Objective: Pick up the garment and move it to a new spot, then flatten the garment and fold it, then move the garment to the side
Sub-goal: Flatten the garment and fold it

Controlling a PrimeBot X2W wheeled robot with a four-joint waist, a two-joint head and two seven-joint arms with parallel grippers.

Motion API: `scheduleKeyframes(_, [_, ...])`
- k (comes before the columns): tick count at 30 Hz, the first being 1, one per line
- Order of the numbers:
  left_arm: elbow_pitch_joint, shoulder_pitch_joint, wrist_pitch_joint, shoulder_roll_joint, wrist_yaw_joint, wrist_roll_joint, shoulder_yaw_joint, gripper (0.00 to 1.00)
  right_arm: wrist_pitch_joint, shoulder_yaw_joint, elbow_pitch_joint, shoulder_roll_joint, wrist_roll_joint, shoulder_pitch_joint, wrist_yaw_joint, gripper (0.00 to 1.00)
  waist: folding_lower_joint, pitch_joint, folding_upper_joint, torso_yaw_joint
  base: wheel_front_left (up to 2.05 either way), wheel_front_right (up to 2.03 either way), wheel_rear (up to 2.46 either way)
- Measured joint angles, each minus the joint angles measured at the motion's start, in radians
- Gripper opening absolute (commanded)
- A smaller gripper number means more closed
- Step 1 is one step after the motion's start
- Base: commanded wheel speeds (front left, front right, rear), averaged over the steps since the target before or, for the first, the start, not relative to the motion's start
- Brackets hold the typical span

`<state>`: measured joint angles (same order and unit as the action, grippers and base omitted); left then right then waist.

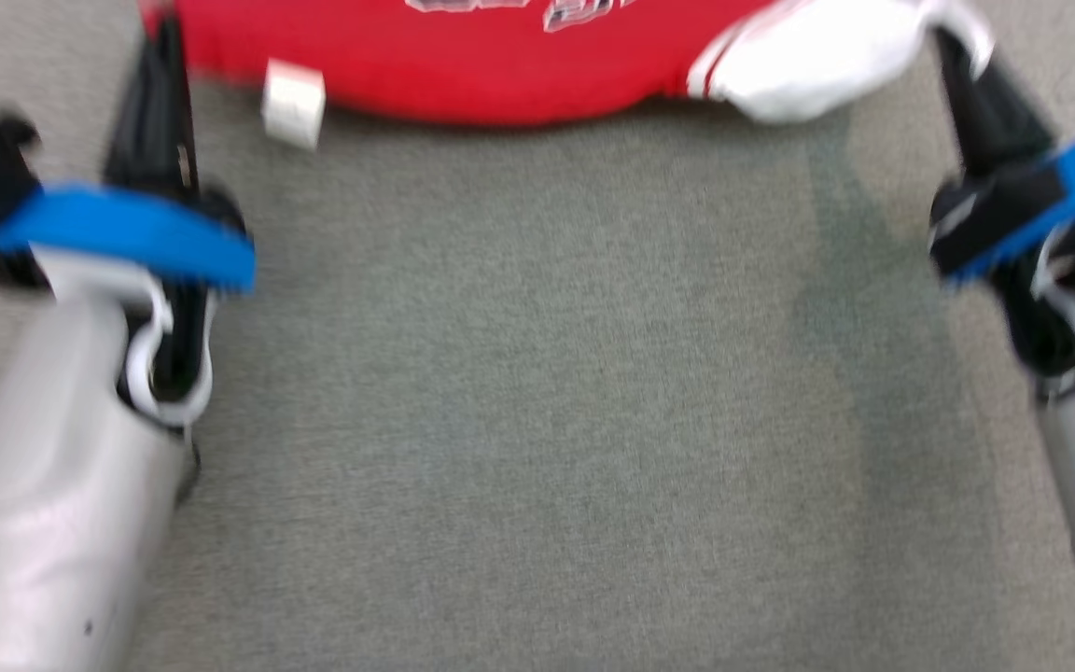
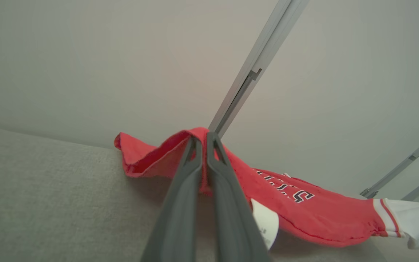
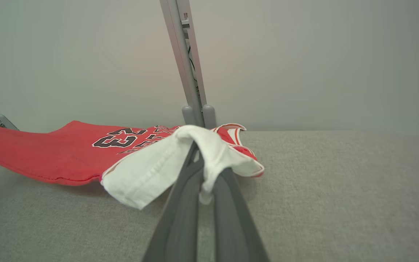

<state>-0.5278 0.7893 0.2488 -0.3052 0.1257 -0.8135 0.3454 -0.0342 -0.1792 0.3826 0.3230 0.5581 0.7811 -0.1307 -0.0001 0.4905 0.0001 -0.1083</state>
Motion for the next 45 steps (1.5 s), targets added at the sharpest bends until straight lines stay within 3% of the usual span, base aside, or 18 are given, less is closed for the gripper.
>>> scheduleKeyframes(8, [-0.117,-0.224,0.011,0.02,0.0,-0.021,0.061,0.0,-0.195,0.036,-0.129,0.029,0.029,-0.312,0.0,0.0,-0.0002,-0.15,-0.0003,0.044,0.0,0.0,0.0])
scheduleKeyframes(13, [-0.154,-0.332,0.013,0.028,-0.001,-0.006,0.056,0.0,-0.345,0.106,-0.245,-0.02,0.023,-0.523,0.0,0.0,-0.0003,-0.237,-0.0004,0.069,0.0,0.0,0.0])
scheduleKeyframes(16, [-0.142,-0.404,0.013,0.021,-0.033,0.035,0.045,0.0,-0.422,0.147,-0.326,-0.062,-0.014,-0.631,0.0,0.0,-0.0003,-0.276,-0.0004,0.07,0.0,0.0,0.0])
scheduleKeyframes(25, [-0.029,-0.622,0.006,0.004,-0.102,0.086,0.063,0.0,-0.634,0.236,-0.517,-0.193,-0.077,-0.885,0.0,0.0,-0.0002,-0.348,-0.0004,0.065,0.0,0.0,0.0])
scheduleKeyframes(34, [0.178,-0.79,-0.106,-0.064,-0.18,0.083,0.085,0.0,-0.797,0.302,-0.648,-0.248,-0.09,-1.052,0.0,0.0,0.0,-0.351,-0.0003,0.076,0.0,0.0,0.0])
scheduleKeyframes(39, [0.319,-0.864,-0.15,-0.108,-0.226,0.074,0.075,0.0,-0.823,0.332,-0.702,-0.263,-0.079,-1.09,0.0,0.0,0.0,-0.347,-0.0002,0.087,0.0,0.0,0.0])
scheduleKeyframes(45, [0.439,-0.858,-0.199,-0.125,-0.243,0.087,0.091,0.0,-0.772,0.34,-0.746,-0.267,-0.088,-1.038,0.0,0.0,0.0,-0.339,0.0,0.089,0.0,0.0,0.0])
